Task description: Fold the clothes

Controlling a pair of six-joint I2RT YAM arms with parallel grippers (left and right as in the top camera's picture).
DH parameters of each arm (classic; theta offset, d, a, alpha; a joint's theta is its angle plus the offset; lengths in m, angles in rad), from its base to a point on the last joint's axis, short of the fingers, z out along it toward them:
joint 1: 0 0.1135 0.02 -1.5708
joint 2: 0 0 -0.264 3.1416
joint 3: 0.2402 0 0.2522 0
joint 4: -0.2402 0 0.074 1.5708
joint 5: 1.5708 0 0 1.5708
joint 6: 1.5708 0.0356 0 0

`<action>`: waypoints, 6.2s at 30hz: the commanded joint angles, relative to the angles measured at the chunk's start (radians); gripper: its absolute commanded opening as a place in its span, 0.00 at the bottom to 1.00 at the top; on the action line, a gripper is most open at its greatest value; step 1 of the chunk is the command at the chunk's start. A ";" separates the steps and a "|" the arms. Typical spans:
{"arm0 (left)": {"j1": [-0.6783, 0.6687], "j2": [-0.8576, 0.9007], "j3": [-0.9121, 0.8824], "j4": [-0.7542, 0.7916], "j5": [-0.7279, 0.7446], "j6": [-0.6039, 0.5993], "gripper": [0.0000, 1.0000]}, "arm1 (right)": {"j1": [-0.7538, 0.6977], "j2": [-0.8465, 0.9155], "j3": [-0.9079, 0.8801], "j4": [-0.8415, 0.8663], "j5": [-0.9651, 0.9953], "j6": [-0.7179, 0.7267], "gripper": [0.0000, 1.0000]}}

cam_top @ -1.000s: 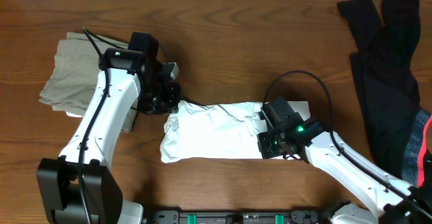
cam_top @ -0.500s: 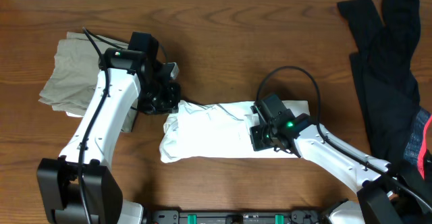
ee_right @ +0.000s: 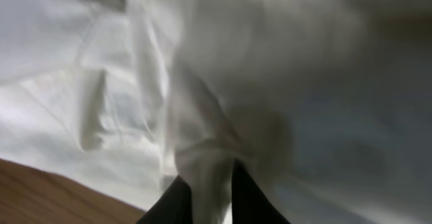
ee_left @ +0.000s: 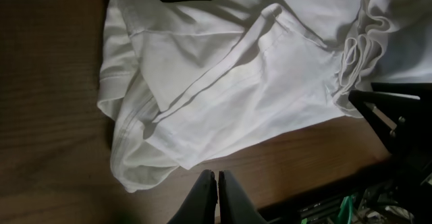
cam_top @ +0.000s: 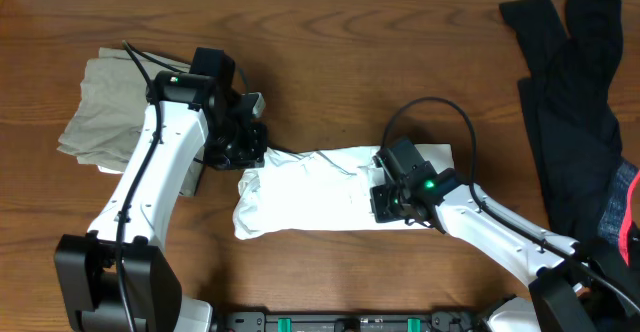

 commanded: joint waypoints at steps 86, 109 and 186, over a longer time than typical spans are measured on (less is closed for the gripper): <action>0.005 0.044 -0.119 0.090 -0.122 -0.066 0.65 | -0.163 0.132 0.214 -0.298 0.154 -0.095 0.25; 0.027 0.300 -0.241 0.290 -0.081 -0.094 0.70 | -0.163 0.132 0.214 -0.306 0.153 -0.095 0.24; -0.638 -0.047 -0.185 0.811 0.005 -0.470 0.47 | -0.527 -0.150 0.410 -0.591 0.172 -0.171 0.22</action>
